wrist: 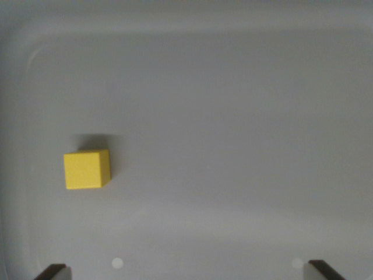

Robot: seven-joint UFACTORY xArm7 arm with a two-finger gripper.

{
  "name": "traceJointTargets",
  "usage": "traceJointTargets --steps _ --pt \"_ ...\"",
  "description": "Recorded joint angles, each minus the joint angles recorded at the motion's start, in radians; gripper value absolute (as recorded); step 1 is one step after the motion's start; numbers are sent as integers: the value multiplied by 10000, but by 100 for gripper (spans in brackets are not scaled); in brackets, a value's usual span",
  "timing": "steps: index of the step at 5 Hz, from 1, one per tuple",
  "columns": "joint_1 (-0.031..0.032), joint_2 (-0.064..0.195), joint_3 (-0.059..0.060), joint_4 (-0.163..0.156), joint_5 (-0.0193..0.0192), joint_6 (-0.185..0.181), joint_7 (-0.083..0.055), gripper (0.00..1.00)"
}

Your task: Pick yellow cube

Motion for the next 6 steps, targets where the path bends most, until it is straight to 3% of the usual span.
traceJointTargets --steps 5,6 --pt "19 35 9 -43 -11 -73 25 0" --pt "56 100 28 -119 -31 -205 71 0"
